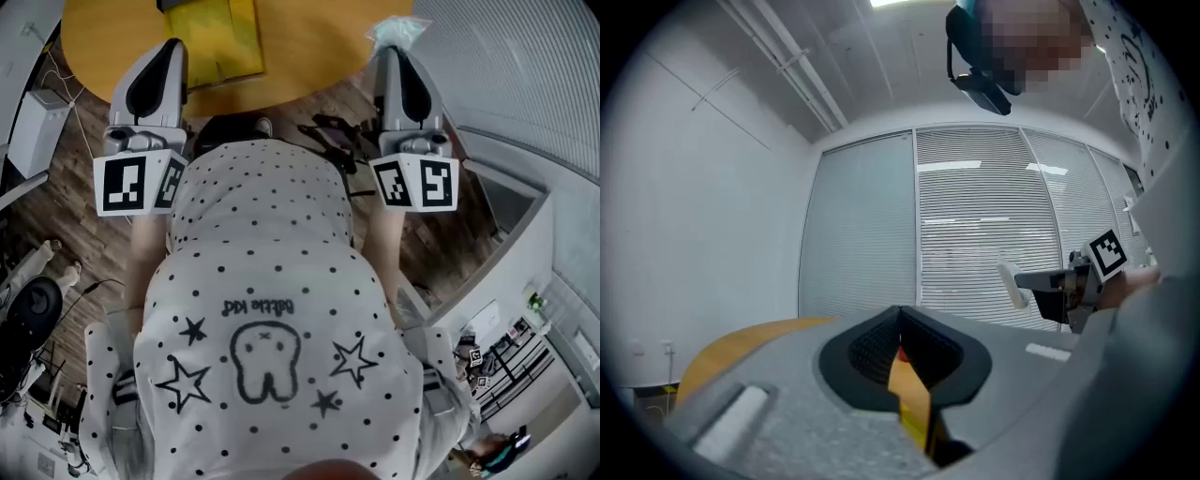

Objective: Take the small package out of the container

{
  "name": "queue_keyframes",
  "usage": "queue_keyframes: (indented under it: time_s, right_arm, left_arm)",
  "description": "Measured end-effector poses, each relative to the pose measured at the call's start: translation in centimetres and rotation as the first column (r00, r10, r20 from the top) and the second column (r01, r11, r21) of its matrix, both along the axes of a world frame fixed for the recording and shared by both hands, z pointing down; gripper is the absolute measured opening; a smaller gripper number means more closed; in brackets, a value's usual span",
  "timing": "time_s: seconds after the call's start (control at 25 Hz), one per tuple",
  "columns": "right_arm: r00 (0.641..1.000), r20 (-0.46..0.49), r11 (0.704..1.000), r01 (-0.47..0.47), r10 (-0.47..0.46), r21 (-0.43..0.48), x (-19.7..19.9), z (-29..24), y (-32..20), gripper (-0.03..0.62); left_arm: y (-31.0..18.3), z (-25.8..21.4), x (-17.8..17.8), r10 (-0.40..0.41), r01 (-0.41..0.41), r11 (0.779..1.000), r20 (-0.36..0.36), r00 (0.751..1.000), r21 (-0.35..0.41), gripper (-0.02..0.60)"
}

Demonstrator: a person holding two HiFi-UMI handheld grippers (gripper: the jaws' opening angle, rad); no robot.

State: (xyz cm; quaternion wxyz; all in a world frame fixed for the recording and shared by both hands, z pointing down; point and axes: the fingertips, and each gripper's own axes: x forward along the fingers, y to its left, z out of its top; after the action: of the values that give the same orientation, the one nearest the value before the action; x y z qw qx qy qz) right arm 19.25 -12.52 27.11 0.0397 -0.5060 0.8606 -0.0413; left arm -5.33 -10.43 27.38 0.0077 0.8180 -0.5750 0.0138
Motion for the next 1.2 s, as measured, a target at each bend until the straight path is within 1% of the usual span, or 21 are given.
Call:
queue_keyframes:
  time_s: [0.28,0.68,0.88,1.04,1.2]
  right_arm:
    - [1.000,0.003,1.000,0.005,-0.005,-0.004,0.2,0.1,0.5,0.005]
    - [1.000,0.010,0.999,0.008,-0.008,-0.045,0.2,1.0,2.2,0.004]
    - [1.000,0.004,0.999,0.011,-0.011,-0.045,0.3,1.3,2.9,0.004]
    - [1.000,-0.008,0.999,0.009,-0.009,-0.052,0.8,1.9,3.0,0.005]
    - [0.999,-0.001,0.997,0.040,-0.040,-0.068,0.5,2.7,3.0,0.005]
  left_arm:
    - [0.2,-0.1,-0.1,0.005,-0.005,1.000,-0.011,1.000,-0.004,0.011]
    - [0.7,-1.0,-0.4,0.014,-0.013,1.000,-0.019,1.000,0.023,0.011]
    - [1.1,-1.0,-0.3,0.019,-0.018,0.999,-0.017,1.000,0.034,0.012]
    - [1.2,-0.3,-0.1,0.012,-0.012,1.000,-0.020,1.000,0.021,0.012]
    - [1.0,0.3,-0.1,0.011,-0.011,1.000,-0.010,1.000,0.014,0.012]
